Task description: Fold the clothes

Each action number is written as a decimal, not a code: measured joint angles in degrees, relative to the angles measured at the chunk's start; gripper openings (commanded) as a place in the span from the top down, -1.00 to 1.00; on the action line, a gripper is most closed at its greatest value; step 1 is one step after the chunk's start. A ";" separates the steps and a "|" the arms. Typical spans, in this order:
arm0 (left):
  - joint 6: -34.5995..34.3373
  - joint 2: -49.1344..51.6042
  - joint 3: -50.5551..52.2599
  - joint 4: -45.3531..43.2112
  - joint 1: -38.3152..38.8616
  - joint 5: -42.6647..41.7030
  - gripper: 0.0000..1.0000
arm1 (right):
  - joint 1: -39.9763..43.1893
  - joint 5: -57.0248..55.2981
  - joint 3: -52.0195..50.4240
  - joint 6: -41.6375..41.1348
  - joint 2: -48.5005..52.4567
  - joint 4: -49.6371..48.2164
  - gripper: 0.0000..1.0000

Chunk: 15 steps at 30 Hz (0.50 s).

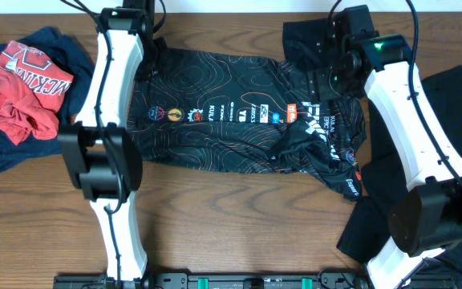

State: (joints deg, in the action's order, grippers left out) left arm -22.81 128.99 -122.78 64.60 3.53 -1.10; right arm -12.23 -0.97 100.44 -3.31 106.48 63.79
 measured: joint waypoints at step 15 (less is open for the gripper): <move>0.59 2.84 -5.18 -4.57 -3.65 -0.02 0.04 | 0.13 -2.51 0.00 0.35 4.13 -1.68 -0.64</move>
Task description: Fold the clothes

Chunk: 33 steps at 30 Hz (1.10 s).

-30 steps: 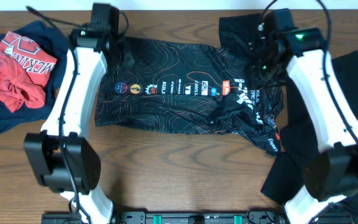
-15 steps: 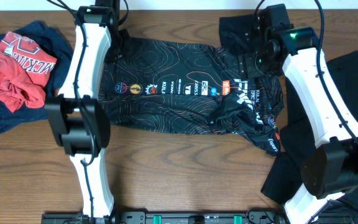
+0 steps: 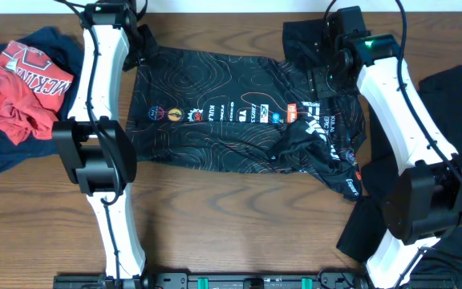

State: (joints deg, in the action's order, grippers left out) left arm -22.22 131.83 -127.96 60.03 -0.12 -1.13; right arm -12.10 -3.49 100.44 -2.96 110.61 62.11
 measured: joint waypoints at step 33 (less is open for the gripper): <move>-0.20 4.02 -0.44 26.08 0.20 -0.15 0.11 | -3.26 -0.85 -0.04 -3.96 0.00 11.06 -0.17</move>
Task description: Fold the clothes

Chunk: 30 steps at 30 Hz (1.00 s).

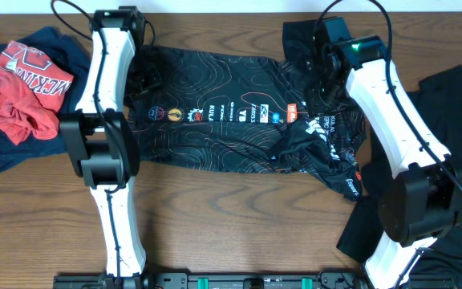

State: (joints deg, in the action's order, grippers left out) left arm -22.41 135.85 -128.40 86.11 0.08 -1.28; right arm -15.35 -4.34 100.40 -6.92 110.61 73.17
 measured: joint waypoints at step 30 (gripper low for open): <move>-3.56 -38.25 58.27 -38.27 8.33 4.33 -0.22 | -4.17 10.05 -19.39 -0.72 0.02 -6.84 -0.38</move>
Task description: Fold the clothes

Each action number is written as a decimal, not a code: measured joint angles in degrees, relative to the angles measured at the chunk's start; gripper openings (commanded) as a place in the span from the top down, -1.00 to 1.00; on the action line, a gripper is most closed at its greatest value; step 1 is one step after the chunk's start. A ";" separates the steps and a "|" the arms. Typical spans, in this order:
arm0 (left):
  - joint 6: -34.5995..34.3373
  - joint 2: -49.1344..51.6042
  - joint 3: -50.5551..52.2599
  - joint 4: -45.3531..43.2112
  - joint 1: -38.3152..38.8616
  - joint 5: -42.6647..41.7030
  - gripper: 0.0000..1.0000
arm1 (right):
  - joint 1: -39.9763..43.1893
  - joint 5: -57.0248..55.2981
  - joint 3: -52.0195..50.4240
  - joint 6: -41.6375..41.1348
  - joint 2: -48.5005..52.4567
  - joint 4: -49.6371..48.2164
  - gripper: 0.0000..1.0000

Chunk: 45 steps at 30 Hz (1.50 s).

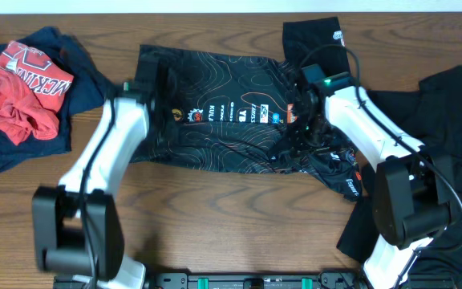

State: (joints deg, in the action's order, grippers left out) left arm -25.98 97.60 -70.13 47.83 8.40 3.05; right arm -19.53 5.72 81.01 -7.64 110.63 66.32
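Note:
In the overhead view a black shirt [215,112] with thin contour lines and a row of small logos lies spread across the middle of the table. Its right part is bunched and wrinkled. My left gripper [144,95] sits at the shirt's left edge, partly over the cloth. My right gripper [297,124] is down on the bunched cloth right of the logo row. This view does not show how the jaws of either gripper stand, or whether they hold cloth.
A red printed shirt [18,88] lies on dark navy clothes [70,56] at the far left. A black garment [315,32] lies at the back right, and another large black one [447,152] covers the right side. The bare wooden table [231,217] runs along the front.
My left arm has drawn back toward the front, and its gripper sits slightly nearer on the shirt's left edge. My right gripper has moved from the shirt's back right part down onto the bunched cloth.
My left gripper was first at the shirt's back left corner, then a little farther left, then on the left edge. My right gripper stayed near the back right part, then came forward. The shirt's outline has hardly changed.

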 measured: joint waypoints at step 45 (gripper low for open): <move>-1.46 11.98 5.38 -16.26 -6.01 -2.47 0.88 | 2.47 11.45 -17.05 -0.59 -0.11 -8.35 0.97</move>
State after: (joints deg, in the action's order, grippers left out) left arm -27.44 109.58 -64.75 31.57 2.39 0.58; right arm -17.06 17.17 63.96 -8.23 110.52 57.98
